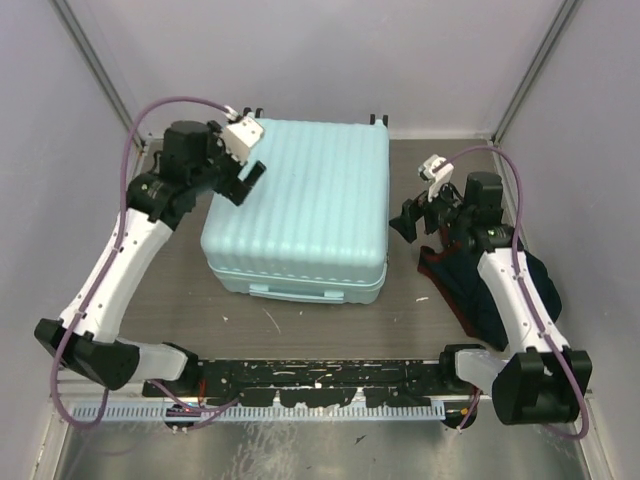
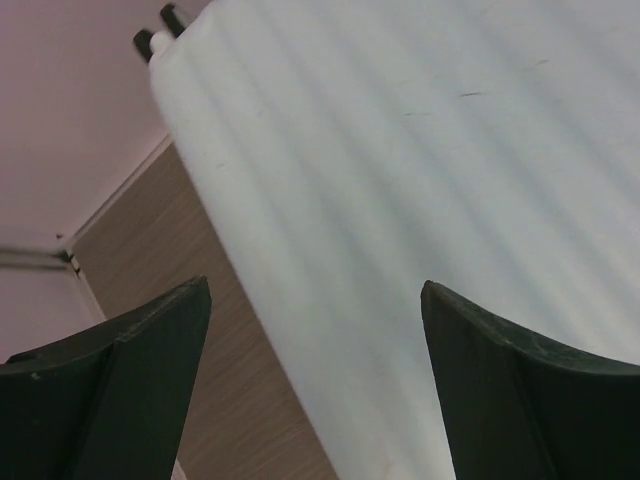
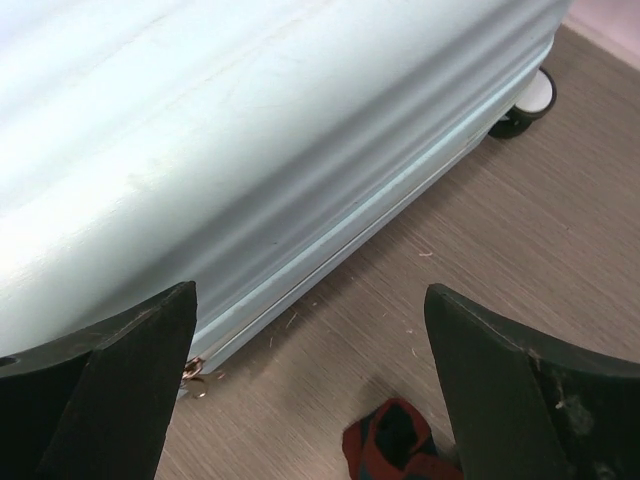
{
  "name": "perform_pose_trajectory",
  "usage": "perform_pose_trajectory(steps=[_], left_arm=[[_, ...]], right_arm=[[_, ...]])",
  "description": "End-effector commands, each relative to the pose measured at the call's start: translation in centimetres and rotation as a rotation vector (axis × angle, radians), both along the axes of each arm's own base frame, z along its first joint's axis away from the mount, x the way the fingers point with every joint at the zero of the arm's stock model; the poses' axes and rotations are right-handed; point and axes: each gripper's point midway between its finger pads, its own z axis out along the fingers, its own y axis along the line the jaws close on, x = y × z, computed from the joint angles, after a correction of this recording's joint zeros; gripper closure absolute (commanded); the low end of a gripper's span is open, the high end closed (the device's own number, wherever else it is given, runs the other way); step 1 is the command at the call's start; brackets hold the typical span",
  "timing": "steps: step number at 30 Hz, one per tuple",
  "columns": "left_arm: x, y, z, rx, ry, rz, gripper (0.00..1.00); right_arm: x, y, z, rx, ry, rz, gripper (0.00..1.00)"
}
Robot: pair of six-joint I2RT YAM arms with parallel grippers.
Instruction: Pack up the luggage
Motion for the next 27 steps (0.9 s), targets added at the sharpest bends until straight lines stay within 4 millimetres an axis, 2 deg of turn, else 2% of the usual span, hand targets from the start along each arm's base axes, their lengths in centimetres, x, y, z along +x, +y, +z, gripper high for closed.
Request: perform_pose_trajectory(steps=[1,4,7,9,11,14,17,22,27], left_arm=[[2.8,5.8,1.5,-0.186,0.057,0.234,0.13],[5.0,11.7,0.0,-0.184,0.086,0.419,0.13],[6.1,17.3,-3.2,-0.222,0.16,0.561,0.13],[6.5,20.0,-5.4,-0.27,0.222,0.62,0.12],[6.5,20.9,-7.9,-0.308,0.3,0.628,0.09],[6.0,19.7,-11.4,-0.339,0.403,0.574,0.09],[5.4,17.8,-13.4,-0.392,0.464,0.52,0.1],[4.4,14.5,-14.9,-0.432,0.529,0.443,0.12],[2.7,10.0,-15.0,-0.415,0.553,0.32,0.16]], right_arm=[[2.2,-1.0,0.8,0.001,0.06,-0.089,0.0],[3.4,-1.5,0.3,-0.013,0.092,-0.121,0.0],[4.1,-1.8,-0.2,-0.027,0.129,-0.137,0.0],[4.3,-2.0,-1.0,-0.036,0.162,-0.146,0.0],[4.5,-2.2,-1.7,-0.044,0.189,-0.159,0.0],[4.7,-2.6,-2.7,-0.067,0.217,-0.167,0.0],[4.6,-3.1,-3.7,-0.096,0.235,-0.17,0.0],[3.9,-3.8,-4.9,-0.109,0.274,-0.173,0.0],[3.5,-4.5,-5.2,-0.114,0.28,-0.183,0.0]])
